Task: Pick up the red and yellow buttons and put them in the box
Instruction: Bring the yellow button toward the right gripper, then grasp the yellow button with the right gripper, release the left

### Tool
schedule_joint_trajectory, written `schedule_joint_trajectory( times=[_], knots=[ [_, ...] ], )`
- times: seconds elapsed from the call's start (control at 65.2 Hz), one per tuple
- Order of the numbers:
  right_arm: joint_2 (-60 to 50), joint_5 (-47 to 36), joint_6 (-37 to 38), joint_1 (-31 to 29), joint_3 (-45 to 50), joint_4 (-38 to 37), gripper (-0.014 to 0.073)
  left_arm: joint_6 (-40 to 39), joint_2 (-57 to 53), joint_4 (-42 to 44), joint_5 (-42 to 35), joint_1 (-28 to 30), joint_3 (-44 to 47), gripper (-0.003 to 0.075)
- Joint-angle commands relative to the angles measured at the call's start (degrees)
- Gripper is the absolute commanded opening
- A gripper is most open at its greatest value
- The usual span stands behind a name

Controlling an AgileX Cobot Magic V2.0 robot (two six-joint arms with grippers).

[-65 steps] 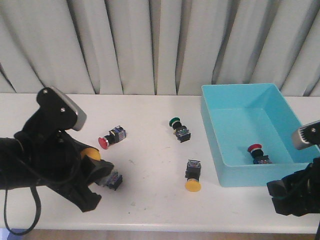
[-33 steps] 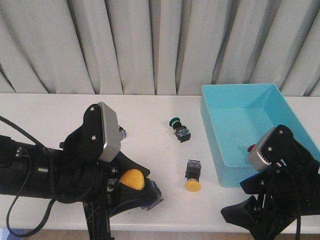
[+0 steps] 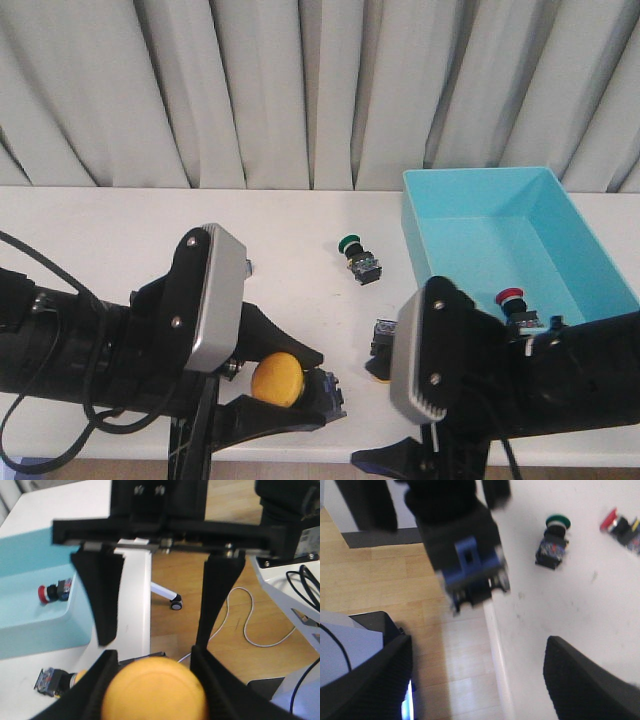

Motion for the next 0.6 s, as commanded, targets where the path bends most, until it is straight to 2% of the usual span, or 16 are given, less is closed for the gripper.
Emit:
schedule_joint_trajectory(
  times=[0.0,0.138,0.291,0.368,0.583],
  knots=[
    [-0.20,-2.91,-4.49,2.21,-2.54,3.65,0.0531,3.68,-1.05,-4.21,2.20,-0.44,-1.48,0.0185],
    [-0.20,-2.62,-14.15,3.90,-2.67,9.24,0.0531,7.67,-1.05,-4.32,3.81,-0.44,-1.48,0.0185],
    [-0.20,-1.58,-22.92,3.90,-2.67,16.88,0.0531,8.16,-1.05,-6.40,5.11,-0.44,-1.48,0.0185],
    [-0.20,-0.64,-25.15,3.90,-2.67,17.63,0.0527,8.16,-1.05,-7.73,5.16,-0.44,-1.48,0.0185],
    [-0.20,-0.48,-25.36,3.90,-2.61,17.55,0.0475,8.16,-1.05,-7.82,5.86,-0.44,-1.48,0.0185]
  ],
)
